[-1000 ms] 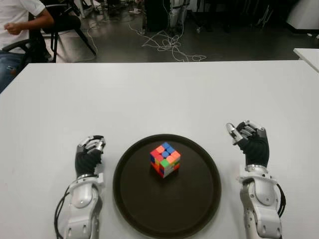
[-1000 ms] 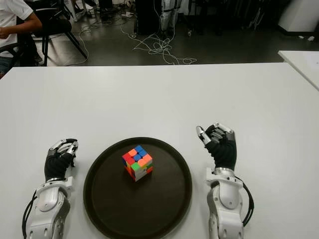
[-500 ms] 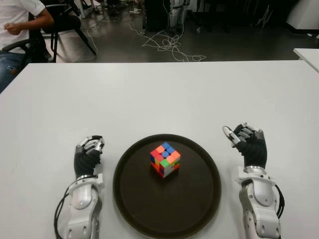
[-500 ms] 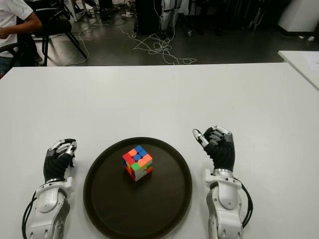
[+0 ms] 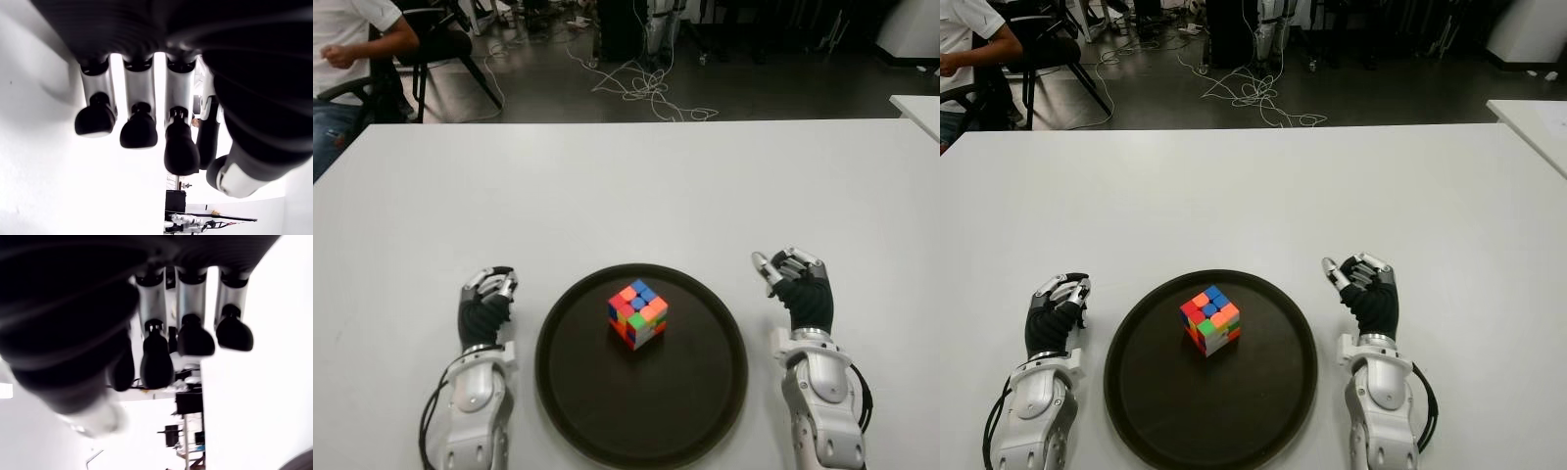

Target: Pick up the Rubik's Cube and put it in the plate

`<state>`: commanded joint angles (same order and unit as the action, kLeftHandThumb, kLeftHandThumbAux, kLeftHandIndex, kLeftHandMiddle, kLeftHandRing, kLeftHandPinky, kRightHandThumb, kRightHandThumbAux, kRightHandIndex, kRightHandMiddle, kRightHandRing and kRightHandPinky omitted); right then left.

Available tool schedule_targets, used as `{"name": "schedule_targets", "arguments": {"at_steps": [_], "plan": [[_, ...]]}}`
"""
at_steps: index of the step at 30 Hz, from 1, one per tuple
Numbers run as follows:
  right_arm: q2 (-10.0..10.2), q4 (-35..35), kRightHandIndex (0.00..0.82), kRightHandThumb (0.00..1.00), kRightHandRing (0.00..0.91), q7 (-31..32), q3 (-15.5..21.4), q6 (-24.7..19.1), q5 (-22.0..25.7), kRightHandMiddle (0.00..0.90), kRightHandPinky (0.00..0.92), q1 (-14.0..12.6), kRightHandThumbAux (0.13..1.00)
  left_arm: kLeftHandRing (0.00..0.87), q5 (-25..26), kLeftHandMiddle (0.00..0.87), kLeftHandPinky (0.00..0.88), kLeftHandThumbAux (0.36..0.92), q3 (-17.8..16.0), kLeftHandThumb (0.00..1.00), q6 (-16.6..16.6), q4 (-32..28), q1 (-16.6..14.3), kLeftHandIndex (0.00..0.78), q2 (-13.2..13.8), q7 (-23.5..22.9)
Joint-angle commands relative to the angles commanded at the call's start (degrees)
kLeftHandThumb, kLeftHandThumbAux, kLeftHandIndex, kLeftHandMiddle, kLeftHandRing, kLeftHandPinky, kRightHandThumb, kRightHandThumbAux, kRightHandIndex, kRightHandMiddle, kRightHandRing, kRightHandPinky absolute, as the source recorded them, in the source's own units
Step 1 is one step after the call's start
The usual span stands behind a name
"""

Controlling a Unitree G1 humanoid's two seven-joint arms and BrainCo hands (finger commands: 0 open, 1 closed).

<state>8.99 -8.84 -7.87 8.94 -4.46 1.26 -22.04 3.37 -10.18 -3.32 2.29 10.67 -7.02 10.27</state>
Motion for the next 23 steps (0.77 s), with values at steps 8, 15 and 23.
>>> {"name": "schedule_targets", "arguments": {"at_steps": [8,15,23], "plan": [[-1.9,0.4,0.439,0.696,0.810,0.1,-1.0,0.1,-1.6,0.784,0.809,0.1,0.727,0.806,-0.7,0.781,0.805,0.707,0.3,0.711,-0.4,-0.5,0.1,0.442,-0.1,0.6],[-2.2,1.3,0.437,0.696,0.810,0.7,-0.9,1.1,-2.3,0.789,0.808,0.5,0.727,0.804,-1.1,0.778,0.804,0.707,0.5,0.710,-0.9,-0.6,0.0,0.442,0.3,0.3],[-2.8,2.9,0.438,0.700,0.811,2.2,-0.3,2.9,-1.5,0.795,0.807,1.1,0.726,0.804,-1.3,0.782,0.804,0.706,0.6,0.712,-0.6,-0.3,-0.4,0.443,0.6,0.1]]}}
